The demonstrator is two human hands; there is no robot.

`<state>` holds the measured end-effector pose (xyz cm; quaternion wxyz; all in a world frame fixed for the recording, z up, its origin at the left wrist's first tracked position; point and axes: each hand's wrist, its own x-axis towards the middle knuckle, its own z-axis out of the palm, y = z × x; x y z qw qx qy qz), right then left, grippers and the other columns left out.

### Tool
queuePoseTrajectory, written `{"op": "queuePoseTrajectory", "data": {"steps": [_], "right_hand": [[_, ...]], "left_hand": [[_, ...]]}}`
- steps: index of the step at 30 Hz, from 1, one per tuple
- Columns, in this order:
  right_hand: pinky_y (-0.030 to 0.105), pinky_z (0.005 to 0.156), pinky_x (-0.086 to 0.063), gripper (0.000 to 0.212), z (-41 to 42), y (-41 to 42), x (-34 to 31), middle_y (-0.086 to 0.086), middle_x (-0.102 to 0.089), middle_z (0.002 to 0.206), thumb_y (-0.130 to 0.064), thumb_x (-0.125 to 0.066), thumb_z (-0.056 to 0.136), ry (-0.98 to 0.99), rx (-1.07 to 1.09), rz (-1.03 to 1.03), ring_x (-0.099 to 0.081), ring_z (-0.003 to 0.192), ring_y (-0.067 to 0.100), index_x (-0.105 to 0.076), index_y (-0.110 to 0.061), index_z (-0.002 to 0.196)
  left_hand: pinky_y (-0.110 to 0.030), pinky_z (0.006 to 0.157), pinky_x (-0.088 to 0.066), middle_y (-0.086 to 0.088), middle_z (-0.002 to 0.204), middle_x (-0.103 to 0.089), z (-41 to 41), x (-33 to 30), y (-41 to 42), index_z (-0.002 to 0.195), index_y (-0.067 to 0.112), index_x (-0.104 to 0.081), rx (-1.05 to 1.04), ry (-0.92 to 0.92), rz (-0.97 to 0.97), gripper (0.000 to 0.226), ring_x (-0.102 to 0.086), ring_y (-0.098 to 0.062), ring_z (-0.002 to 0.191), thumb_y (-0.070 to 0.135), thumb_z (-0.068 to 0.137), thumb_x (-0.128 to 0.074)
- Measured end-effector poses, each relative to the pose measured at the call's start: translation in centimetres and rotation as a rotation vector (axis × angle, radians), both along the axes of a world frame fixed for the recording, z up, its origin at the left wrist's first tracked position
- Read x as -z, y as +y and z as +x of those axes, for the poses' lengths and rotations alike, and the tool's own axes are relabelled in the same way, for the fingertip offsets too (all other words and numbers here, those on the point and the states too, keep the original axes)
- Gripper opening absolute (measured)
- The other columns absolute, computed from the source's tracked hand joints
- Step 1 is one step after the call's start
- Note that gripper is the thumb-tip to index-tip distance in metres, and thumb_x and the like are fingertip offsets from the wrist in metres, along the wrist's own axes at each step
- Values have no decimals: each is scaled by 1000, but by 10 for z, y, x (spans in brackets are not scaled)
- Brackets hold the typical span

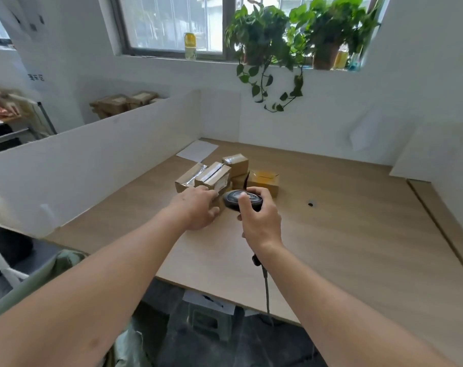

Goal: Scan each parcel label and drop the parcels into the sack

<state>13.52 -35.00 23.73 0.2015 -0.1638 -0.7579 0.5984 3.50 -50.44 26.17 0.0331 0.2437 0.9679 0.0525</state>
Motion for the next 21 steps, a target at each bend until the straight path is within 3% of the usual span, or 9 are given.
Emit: {"op": "queuePoseTrajectory", "data": {"steps": [8,13,21], "right_hand": [[58,75,-66,32,-127,25,23,-13,-72,101,-69,-54,79,-69,92,-5,-75,93,21,-61,-53,105],[58,75,-65,39,-210,32,30,-15,-71,101,-72,-52,79,-121,131,1,-74,94,20,-61,-50,109],[58,76,-65,34,-302,47,59,-14,-71,103,-76,-51,80,-218,195,2,-74,96,22,-58,-57,108]], "left_hand": [[-45,95,-52,-2,133,-57,-146,32,37,137,26,-57,91,-35,-96,44,-56,-29,120,52,100,-55],[-45,102,-51,-1,150,-47,-238,50,48,156,30,-43,129,-98,-73,58,-51,-29,133,50,102,-53],[-47,109,-47,-4,157,-40,-335,92,59,153,26,-46,143,-205,-91,58,-41,-29,143,47,99,-57]]}}
